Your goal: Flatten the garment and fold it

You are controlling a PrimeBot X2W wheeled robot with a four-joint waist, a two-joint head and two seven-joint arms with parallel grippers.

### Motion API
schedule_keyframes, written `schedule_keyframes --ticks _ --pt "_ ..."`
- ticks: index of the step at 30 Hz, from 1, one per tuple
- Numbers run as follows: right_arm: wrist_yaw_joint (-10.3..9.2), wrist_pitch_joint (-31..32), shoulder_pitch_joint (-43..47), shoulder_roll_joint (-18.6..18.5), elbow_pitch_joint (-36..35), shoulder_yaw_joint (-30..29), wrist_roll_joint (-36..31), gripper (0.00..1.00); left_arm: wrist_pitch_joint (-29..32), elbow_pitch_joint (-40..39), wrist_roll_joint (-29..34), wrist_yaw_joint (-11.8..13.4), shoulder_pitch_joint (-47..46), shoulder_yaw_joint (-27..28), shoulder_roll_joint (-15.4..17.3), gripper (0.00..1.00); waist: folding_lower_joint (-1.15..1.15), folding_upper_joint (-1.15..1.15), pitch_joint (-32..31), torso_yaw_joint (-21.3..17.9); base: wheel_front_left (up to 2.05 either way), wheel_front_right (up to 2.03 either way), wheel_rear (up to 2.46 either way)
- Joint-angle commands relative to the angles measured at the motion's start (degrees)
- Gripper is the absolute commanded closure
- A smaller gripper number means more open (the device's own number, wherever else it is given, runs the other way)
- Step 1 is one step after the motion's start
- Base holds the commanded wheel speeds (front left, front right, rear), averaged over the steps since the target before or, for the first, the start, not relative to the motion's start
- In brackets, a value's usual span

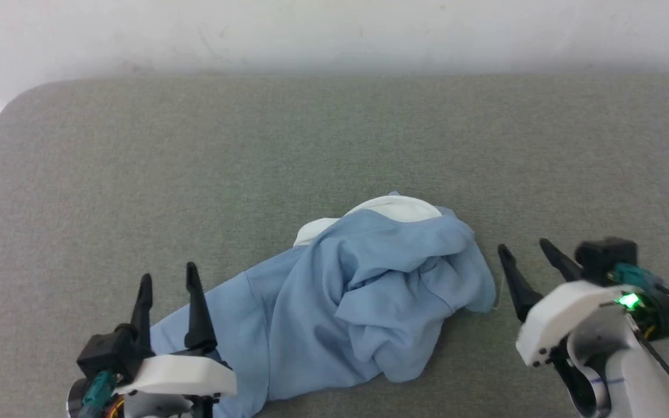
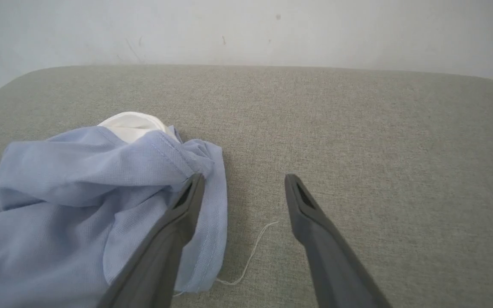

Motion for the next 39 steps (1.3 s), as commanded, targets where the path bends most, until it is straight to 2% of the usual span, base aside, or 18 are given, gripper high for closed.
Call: schedule_keyframes --ticks 1,6,12,13,14,15,17,19,22,25,30,33,34,35,36,37,39 --pt "-0.04 0.34 -1.44 0.18 0.99 0.45 -0.25 0.00 -0.49 0.33 0.52 -0.40 -0.91 -0.20 -0.27 0.00 0.00 0.00 0.74 0.96 0.00 0.00 0.00" --pt "-0.04 5.80 -7.19 0.17 9.46 3.17 0.22 0.00 -1.12 1.00 1.75 -0.68 -2.06 -1.13 -1.16 0.00 0.00 0.00 2.43 2.93 0.00 0.00 0.00" --pt "-0.04 19.28 -12.05 -0.64 18.24 5.31 0.71 0.00 -1.17 0.55 2.76 -0.72 -2.87 -1.11 -1.78 0.00 0.00 0.00 3.89 5.00 0.00 0.00 0.00" --pt "-0.04 21.26 -12.55 -0.84 18.75 5.92 1.14 0.14 -1.18 0.59 2.75 -0.71 -2.91 -1.10 -1.84 0.00 0.00 0.00 4.07 5.18 0.00 0.00 0.00" --pt "-0.04 22.41 -13.02 -0.86 18.73 6.14 2.00 0.70 -1.18 0.65 2.70 -0.69 -2.90 -1.09 -1.90 0.00 0.00 0.00 4.22 5.26 0.00 0.00 0.00" --pt "-0.04 22.74 -13.45 -0.87 18.27 6.11 2.95 1.00 -1.18 0.73 2.69 -0.68 -2.88 -1.09 -1.94 0.00 0.00 0.00 4.31 5.29 0.00 0.00 0.00" --pt "-0.04 21.35 -14.05 -1.19 16.51 5.30 4.16 1.00 -1.18 0.81 2.59 -0.62 -2.84 -0.95 -2.00 0.00 0.00 0.00 4.38 5.15 0.00 0.00 0.00" --pt "-0.04 17.27 -14.41 -1.60 14.06 2.91 4.03 1.00 -1.18 0.98 2.53 -0.50 -2.63 -0.77 -2.05 0.00 0.00 0.00 4.20 4.72 0.00 0.00 0.00" --pt "-0.04 10.88 -14.13 -1.61 11.12 -3.11 1.94 1.00 -1.19 1.39 2.52 -0.37 -2.39 -0.57 -2.08 0.00 0.00 0.00 3.39 3.58 0.00 0.00 0.00" --pt "-0.04 7.62 -12.80 -1.17 8.71 -10.18 -0.55 1.00 -1.19 1.56 2.64 -0.38 -2.08 -0.31 -2.10 0.00 0.00 0.00 2.44 2.10 0.00 0.00 0.00" --pt "-0.04 8.61 -8.64 -0.24 5.44 -21.09 -3.89 1.00 -1.19 2.02 2.85 -0.83 -1.79 -0.27 -2.12 0.00 0.00 0.00 1.43 -0.66 0.00 0.00 0.00" --pt "-0.04 10.86 -5.80 0.05 4.56 -24.51 -4.99 1.00 -1.19 2.29 2.94 -1.18 -1.79 -0.37 -2.12 0.00 0.00 0.00 1.44 -2.18 0.00 0.00 0.00" --pt "-0.04 11.64 -5.01 0.10 4.61 -25.21 -5.03 0.96 -1.19 2.51 3.05 -1.38 -1.80 -0.50 -2.09 0.00 0.00 0.00 1.43 -2.63 0.00 0.00 0.00" --pt "-0.04 12.45 -4.29 0.13 4.98 -25.52 -4.54 0.78 -1.19 2.72 3.12 -1.55 -1.78 -0.56 -2.01 0.00 0.00 0.00 1.42 -3.04 0.00 0.00 0.00" --pt "-0.04 13.10 -3.62 0.14 5.45 -25.42 -4.08 0.08 -1.19 2.91 3.14 -1.69 -1.72 -0.57 -1.89 0.00 0.00 0.00 1.40 -3.44 0.00 0.00 0.00" --pt "-0.04 13.29 -3.11 0.15 5.74 -25.51 -3.69 0.00 -1.19 3.06 3.15 -1.76 -1.67 -0.53 -1.78 0.00 0.00 0.00 1.37 -3.76 0.00 0.00 0.00" --pt "-0.04 12.96 -2.23 0.16 6.08 -25.42 -2.54 0.00 -1.16 3.43 3.18 -1.77 -1.54 -0.50 -1.54 0.00 0.00 0.00 1.29 -4.22 0.00 0.00 0.00"
